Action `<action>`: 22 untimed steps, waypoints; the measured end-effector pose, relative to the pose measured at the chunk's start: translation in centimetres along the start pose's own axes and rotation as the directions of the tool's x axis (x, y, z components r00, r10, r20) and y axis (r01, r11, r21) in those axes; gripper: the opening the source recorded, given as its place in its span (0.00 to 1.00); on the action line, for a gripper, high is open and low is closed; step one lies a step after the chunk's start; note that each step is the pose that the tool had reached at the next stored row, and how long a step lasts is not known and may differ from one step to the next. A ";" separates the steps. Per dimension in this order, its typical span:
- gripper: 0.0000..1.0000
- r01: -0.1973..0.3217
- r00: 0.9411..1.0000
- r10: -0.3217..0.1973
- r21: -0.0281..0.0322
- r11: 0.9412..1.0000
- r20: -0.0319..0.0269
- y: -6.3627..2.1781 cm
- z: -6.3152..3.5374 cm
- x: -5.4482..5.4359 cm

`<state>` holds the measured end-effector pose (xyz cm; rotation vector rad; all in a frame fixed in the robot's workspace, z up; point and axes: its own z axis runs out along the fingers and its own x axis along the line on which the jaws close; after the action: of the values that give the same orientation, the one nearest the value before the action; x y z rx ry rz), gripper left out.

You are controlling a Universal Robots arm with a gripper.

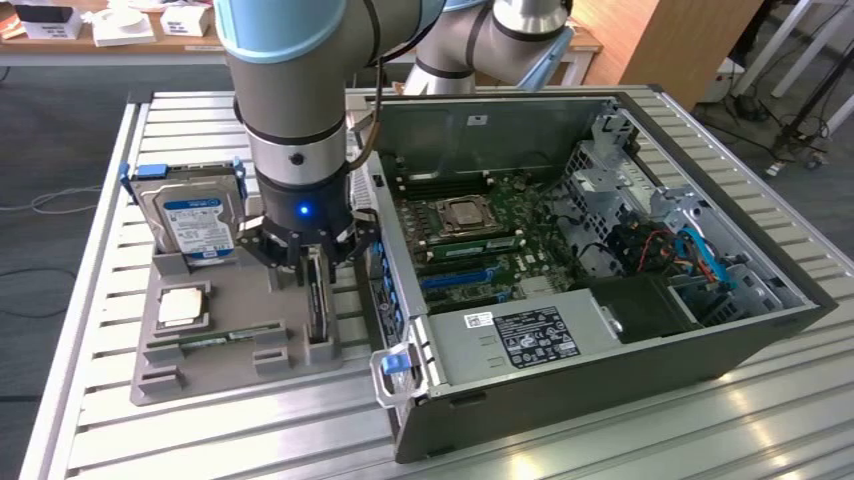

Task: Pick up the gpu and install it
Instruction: 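Pick up the gpu and move the gpu toward the slot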

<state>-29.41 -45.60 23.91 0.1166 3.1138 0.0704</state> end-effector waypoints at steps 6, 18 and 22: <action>0.42 0.000 1.000 0.000 0.000 1.000 0.000 -0.01 0.03 0.1; 0.42 0.000 1.000 0.000 0.000 1.000 0.000 -0.04 0.25 0.4; 0.42 0.000 1.000 0.000 0.000 1.000 0.000 -0.04 0.35 0.4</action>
<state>-29.77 -45.59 23.55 0.1166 3.1139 0.0702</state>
